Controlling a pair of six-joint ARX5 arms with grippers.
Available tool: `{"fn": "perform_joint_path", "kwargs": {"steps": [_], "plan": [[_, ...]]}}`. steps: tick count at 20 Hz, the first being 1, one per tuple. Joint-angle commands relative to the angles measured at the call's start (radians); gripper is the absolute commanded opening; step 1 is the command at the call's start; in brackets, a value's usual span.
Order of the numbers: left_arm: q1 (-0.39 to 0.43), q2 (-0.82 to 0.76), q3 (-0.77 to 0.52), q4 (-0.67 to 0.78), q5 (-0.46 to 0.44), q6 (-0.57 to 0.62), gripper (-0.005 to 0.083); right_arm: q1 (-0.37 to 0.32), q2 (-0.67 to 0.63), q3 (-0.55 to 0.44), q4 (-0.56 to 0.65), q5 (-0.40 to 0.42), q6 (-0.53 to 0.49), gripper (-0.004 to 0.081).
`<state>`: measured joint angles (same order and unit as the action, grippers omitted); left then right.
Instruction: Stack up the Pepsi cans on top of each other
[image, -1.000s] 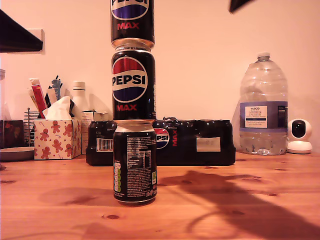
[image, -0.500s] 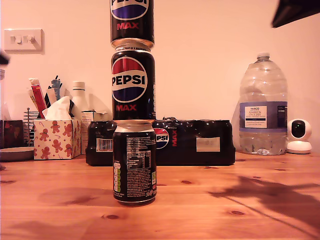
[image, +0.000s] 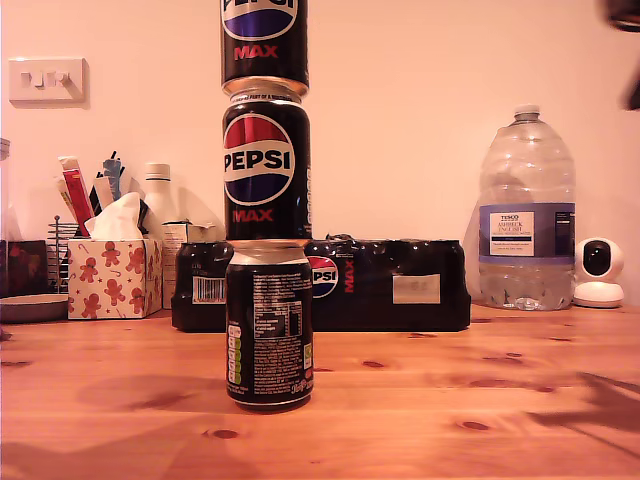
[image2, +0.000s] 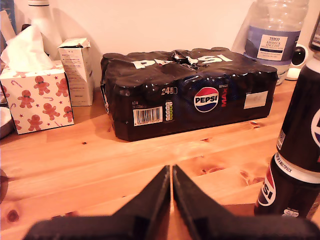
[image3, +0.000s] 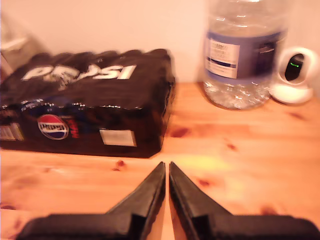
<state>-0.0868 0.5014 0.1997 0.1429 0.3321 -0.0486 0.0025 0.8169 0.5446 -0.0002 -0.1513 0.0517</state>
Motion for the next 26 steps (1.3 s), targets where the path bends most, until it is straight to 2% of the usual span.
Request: {"fn": "perform_joint_path", "kwargs": {"steps": [1,4,10,15,19,23,26], "plan": [[0.001,0.003,-0.019,0.013,0.005,-0.004,-0.0023,-0.025,-0.053,-0.061,0.011,-0.011,0.005,-0.0013],[0.001,0.003,-0.023,0.012,0.029,-0.008,-0.0023,-0.04,-0.161,-0.138,0.008,-0.052,0.01,-0.0013],[-0.003,0.0,-0.059,0.011,0.057,-0.033,-0.0023,-0.013,-0.358,-0.247,-0.045,-0.049,0.045,-0.0013],[-0.035,-0.01,-0.074,0.006,0.084,-0.049,-0.0023,0.048,-0.517,-0.252,-0.176,-0.04,0.046,-0.0013],[-0.076,-0.093,-0.074,-0.042,0.078,-0.048,-0.0023,0.099,-0.65,-0.251,-0.246,-0.021,0.045,-0.0013],[-0.085,-0.23,-0.074,-0.125,0.072,-0.061,-0.0022,0.111,-0.747,-0.24,-0.344,-0.049,0.053,-0.0013],[-0.085,-0.289,-0.074,-0.2,0.075,-0.093,-0.0022,0.111,-0.759,-0.24,-0.397,-0.048,0.053,-0.0013]]}}
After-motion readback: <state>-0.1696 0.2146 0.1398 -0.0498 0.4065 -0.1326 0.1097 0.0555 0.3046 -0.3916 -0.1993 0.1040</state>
